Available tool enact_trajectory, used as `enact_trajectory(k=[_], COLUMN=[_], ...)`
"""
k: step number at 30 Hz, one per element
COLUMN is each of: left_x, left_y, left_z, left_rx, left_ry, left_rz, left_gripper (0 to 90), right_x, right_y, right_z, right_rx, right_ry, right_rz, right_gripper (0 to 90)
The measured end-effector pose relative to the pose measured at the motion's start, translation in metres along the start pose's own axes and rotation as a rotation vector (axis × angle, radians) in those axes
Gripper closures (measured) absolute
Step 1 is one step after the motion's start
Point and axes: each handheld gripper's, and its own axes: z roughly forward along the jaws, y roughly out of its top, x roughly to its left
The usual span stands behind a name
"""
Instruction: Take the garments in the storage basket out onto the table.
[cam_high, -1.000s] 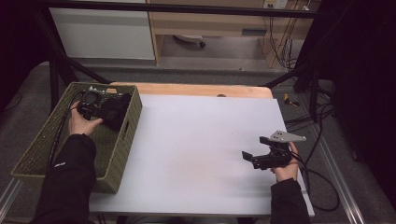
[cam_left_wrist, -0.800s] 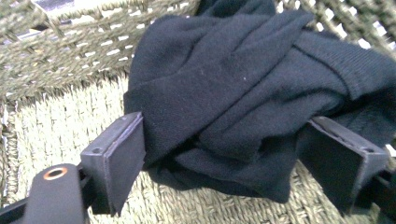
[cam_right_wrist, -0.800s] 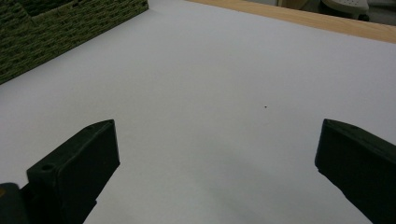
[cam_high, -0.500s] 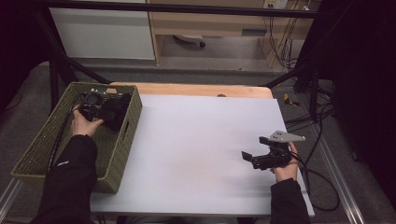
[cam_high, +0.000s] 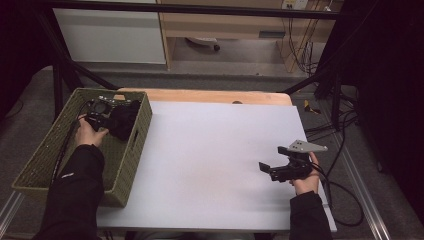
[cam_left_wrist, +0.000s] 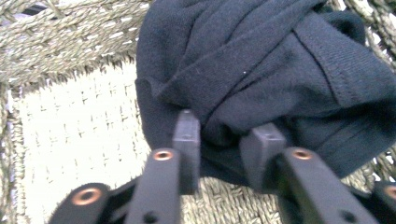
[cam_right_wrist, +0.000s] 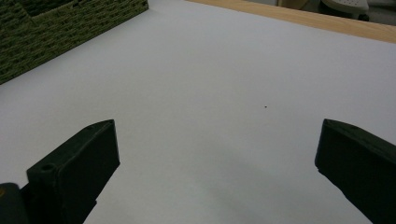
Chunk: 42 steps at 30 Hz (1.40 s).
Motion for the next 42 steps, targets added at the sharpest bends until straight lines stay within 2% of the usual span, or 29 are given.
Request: enact_trajectory(k=[6,13,19,22,25,28,30,33,36,38,39,42], left_x=[0.000,-0.005,-0.007,-0.012,-0.019,-0.024,-0.022,-0.015,-0.007,-0.003,-0.002,0.000], left_y=[0.000,0.001,-0.002,-0.002,-0.003,-0.006,-0.009,-0.012,-0.012,-0.011,-0.012,-0.013], left_z=[-0.003,-0.010,-0.020,-0.030,-0.041,-0.042,-0.039,-0.031,-0.028,-0.024,-0.023,-0.016], left_rx=[0.001,-0.021,-0.013,-0.006,0.003,0.016,0.013,0.010,-0.006,-0.015,-0.013,-0.007], left_ry=[0.005,0.033,-0.002,-0.003,-0.023,-0.031,-0.032,-0.025,-0.012,-0.020,-0.014,-0.018], left_rz=[-0.004,0.008,-0.007,0.005,0.014,0.033,0.027,0.008,-0.032,-0.040,-0.037,-0.029], left_gripper=[80.0,81.8,82.5,83.1,83.1,82.4,80.8,71.6,45.1,28.7,23.3,19.7], right_x=[0.000,0.000,-0.001,0.000,0.000,0.000,0.001,0.001,0.000,0.000,0.000,0.000], right_y=[0.000,0.000,0.000,0.000,0.000,0.000,0.000,0.000,0.000,0.000,0.000,0.000], right_z=[0.000,0.000,-0.001,0.000,0.000,0.000,0.000,-0.001,-0.001,-0.001,-0.001,-0.001], right_rx=[0.001,-0.002,-0.002,0.001,0.000,-0.001,0.000,-0.002,-0.003,-0.002,-0.002,-0.003], right_ry=[-0.002,0.000,-0.001,-0.002,0.002,0.002,0.003,0.002,0.000,-0.001,0.000,0.001], right_rz=[0.001,0.001,0.000,0.003,0.004,0.004,0.003,0.002,0.002,0.002,0.002,0.001], right_gripper=[0.3,0.3,0.3,0.3,0.3,0.3,0.3,0.3,0.3,0.3,0.3,0.3])
